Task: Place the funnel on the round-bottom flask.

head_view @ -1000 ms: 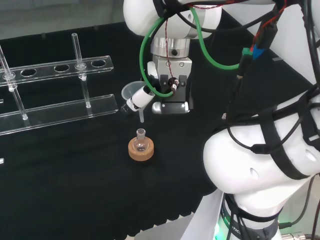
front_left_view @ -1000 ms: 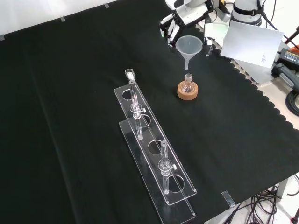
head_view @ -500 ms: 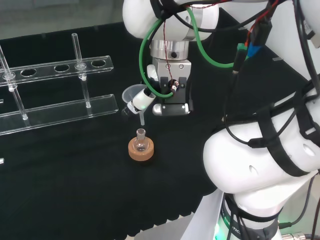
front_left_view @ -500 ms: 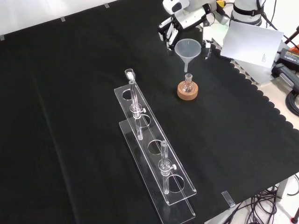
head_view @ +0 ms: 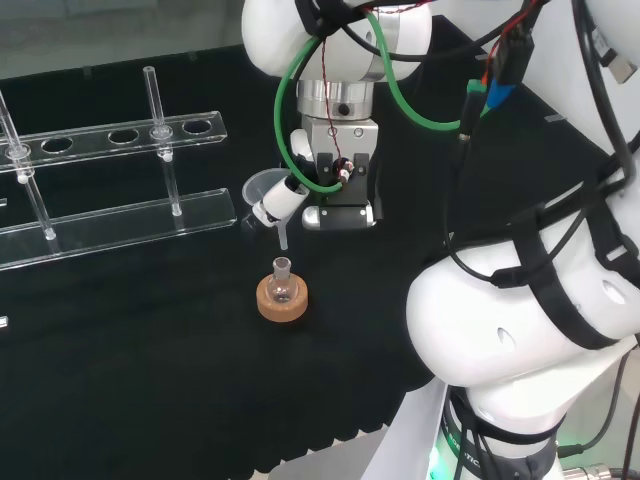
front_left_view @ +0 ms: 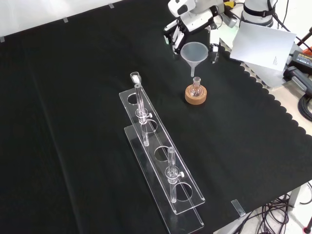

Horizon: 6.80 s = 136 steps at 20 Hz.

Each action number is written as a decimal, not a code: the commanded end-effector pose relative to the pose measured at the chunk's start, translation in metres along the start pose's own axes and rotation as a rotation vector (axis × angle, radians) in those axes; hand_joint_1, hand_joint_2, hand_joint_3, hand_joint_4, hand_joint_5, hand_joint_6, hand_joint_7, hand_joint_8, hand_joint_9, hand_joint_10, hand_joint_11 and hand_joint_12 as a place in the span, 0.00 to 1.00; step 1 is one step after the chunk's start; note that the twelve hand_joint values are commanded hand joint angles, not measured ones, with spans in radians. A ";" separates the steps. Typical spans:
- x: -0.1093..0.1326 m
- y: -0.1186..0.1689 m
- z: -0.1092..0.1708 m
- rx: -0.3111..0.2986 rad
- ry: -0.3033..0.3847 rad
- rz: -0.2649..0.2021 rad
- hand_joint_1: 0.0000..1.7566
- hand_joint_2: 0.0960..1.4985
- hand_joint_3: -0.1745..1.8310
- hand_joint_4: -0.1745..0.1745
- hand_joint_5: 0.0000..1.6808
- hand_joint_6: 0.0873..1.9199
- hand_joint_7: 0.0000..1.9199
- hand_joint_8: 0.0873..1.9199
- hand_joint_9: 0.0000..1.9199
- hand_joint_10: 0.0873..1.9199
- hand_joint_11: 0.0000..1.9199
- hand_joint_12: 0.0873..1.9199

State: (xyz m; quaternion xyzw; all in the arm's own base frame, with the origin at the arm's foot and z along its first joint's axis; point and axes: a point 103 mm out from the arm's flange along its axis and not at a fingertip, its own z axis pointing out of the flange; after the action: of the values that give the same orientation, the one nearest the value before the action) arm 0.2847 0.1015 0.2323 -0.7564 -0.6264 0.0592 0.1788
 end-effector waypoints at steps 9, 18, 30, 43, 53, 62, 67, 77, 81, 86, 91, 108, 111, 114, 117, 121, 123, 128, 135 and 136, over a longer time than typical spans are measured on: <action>0.003 -0.010 0.017 0.021 0.022 0.029 0.50 0.34 0.43 1.00 0.55 0.27 0.56 0.28 0.40 0.15 0.00 0.66; 0.003 -0.008 0.015 0.011 0.023 0.027 0.50 0.34 0.43 1.00 0.55 0.27 0.56 0.28 0.40 0.15 0.00 0.65; -0.006 0.004 0.030 0.034 0.092 0.040 0.50 0.34 0.43 1.00 0.55 0.27 0.56 0.28 0.40 0.15 0.00 0.65; -0.003 0.004 0.056 0.041 0.124 0.059 0.50 0.34 0.44 1.00 0.55 0.27 0.56 0.28 0.40 0.15 0.00 0.64; 0.002 0.001 0.068 0.060 0.122 0.061 0.50 0.34 0.44 1.00 0.55 0.27 0.56 0.28 0.40 0.15 0.00 0.64; 0.002 0.000 0.069 0.056 0.130 0.064 0.50 0.34 0.44 1.00 0.55 0.27 0.56 0.28 0.39 0.15 0.00 0.63; 0.002 0.001 0.073 0.059 0.125 0.062 0.50 0.34 0.44 0.99 0.55 0.27 0.56 0.28 0.39 0.15 0.00 0.63; 0.002 0.001 0.076 0.070 0.132 0.064 0.51 0.33 0.44 0.99 0.55 0.27 0.56 0.28 0.39 0.15 0.00 0.63; 0.002 -0.004 0.072 0.083 0.126 0.078 0.51 0.33 0.45 0.98 0.55 0.27 0.56 0.28 0.39 0.15 0.00 0.62; 0.002 -0.008 0.065 0.077 0.132 0.071 0.42 0.30 0.45 0.72 0.39 0.23 0.45 0.23 0.29 0.17 0.00 0.47; 0.001 -0.009 0.064 0.074 0.139 0.069 0.39 0.32 0.39 0.64 0.36 0.07 0.37 0.18 0.21 0.26 0.00 0.39; 0.001 -0.007 0.082 0.067 0.136 0.076 0.37 0.34 0.33 0.57 0.35 0.00 0.35 0.17 0.18 0.29 0.00 0.37; 0.002 -0.007 0.079 0.063 0.118 0.068 0.35 0.34 0.31 0.55 0.30 0.00 0.30 0.15 0.16 0.29 0.00 0.37; 0.004 -0.008 0.077 0.062 0.101 0.055 0.33 0.36 0.26 0.52 0.23 0.00 0.23 0.16 0.11 0.32 0.00 0.35; 0.006 -0.010 0.076 0.068 0.090 0.043 0.32 0.36 0.23 0.51 0.19 0.00 0.19 0.17 0.08 0.33 0.00 0.33; 0.007 -0.011 0.075 0.076 0.085 0.036 0.31 0.37 0.21 0.48 0.14 0.00 0.15 0.18 0.06 0.34 0.00 0.31; 0.008 -0.012 0.075 0.077 0.080 0.032 0.30 0.37 0.20 0.46 0.10 0.00 0.13 0.19 0.04 0.35 0.00 0.29; 0.010 -0.014 0.073 0.096 0.073 0.009 0.25 0.37 0.15 0.43 0.01 0.00 0.03 0.20 0.00 0.28 0.00 0.24; 0.023 -0.026 0.039 0.031 0.057 -0.054 0.18 0.35 0.09 0.49 0.00 0.00 0.00 0.00 0.00 0.00 0.00 0.01; 0.025 -0.027 0.033 0.017 0.052 -0.064 0.18 0.35 0.09 0.49 0.00 0.00 0.00 0.00 0.00 0.00 0.00 0.01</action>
State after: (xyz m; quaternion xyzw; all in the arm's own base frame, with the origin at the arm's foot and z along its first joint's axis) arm 0.2512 0.1302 0.1800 -0.7463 -0.6212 0.0574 0.2320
